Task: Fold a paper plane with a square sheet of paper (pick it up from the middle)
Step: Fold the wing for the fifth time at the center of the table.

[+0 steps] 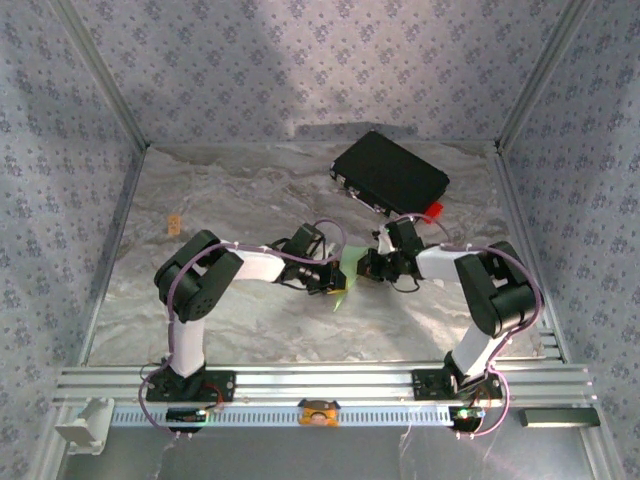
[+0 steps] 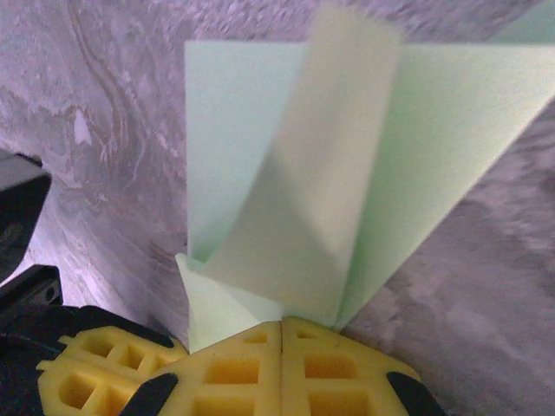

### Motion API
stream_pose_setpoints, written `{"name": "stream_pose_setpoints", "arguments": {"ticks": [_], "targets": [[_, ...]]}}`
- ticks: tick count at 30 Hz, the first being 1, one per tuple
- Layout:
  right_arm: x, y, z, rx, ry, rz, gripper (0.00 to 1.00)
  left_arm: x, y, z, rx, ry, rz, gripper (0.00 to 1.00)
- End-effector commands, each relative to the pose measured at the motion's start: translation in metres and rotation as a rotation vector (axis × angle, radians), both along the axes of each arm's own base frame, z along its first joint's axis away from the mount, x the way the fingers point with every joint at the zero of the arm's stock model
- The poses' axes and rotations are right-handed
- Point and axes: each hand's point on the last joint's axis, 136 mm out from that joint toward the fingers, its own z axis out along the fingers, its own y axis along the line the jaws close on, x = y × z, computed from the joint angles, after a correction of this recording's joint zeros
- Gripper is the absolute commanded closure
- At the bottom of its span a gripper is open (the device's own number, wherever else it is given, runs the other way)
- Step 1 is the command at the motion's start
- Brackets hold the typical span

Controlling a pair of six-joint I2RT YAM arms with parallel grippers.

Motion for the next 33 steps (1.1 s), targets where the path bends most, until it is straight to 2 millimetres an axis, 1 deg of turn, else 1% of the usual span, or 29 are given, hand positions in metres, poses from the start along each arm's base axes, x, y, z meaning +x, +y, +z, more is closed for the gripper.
{"name": "stream_pose_setpoints", "arguments": {"ticks": [1, 3, 5, 8, 10, 13, 15, 17, 19, 21, 23, 29, 33], "targets": [[0.006, -0.019, -0.003, -0.032, 0.011, -0.082, 0.93, -0.021, 0.015, -0.022, 0.080, 0.091, -0.008, 1.00], [0.009, -0.012, 0.013, 0.012, -0.022, -0.067, 0.93, -0.022, 0.014, -0.022, 0.077, 0.093, -0.014, 1.00], [0.011, -0.008, 0.024, 0.014, -0.054, -0.058, 0.92, -0.023, 0.014, -0.023, 0.077, 0.092, -0.014, 1.00], [0.009, 0.006, 0.036, 0.043, -0.085, -0.016, 0.92, -0.022, 0.013, -0.022, 0.074, 0.092, -0.016, 1.00], [0.005, 0.016, 0.036, 0.055, -0.076, 0.017, 0.92, -0.023, 0.013, -0.022, 0.075, 0.090, -0.015, 1.00], [0.001, 0.029, 0.030, 0.058, -0.064, 0.051, 0.91, -0.022, 0.014, -0.022, 0.075, 0.087, -0.012, 1.00], [0.001, 0.033, 0.023, 0.056, -0.035, 0.043, 0.91, -0.022, 0.014, -0.022, 0.076, 0.088, -0.010, 1.00], [0.002, 0.028, 0.010, 0.013, -0.003, 0.028, 0.91, -0.022, 0.013, -0.021, 0.075, 0.088, -0.012, 1.00], [0.007, 0.015, -0.006, -0.034, 0.002, 0.016, 0.91, -0.022, 0.013, -0.022, 0.075, 0.089, -0.014, 1.00], [0.015, 0.005, -0.012, -0.016, 0.015, -0.021, 0.91, -0.022, 0.013, -0.023, 0.076, 0.094, -0.014, 1.00], [0.021, 0.001, -0.013, 0.012, 0.019, -0.042, 0.91, -0.023, 0.013, -0.024, 0.075, 0.096, -0.012, 1.00], [0.038, -0.010, -0.006, 0.030, -0.003, -0.083, 0.91, -0.024, 0.014, -0.025, 0.075, 0.097, -0.011, 1.00], [0.044, -0.020, -0.006, 0.032, 0.012, -0.135, 0.91, -0.023, 0.013, -0.025, 0.070, 0.098, -0.013, 1.00]]}}
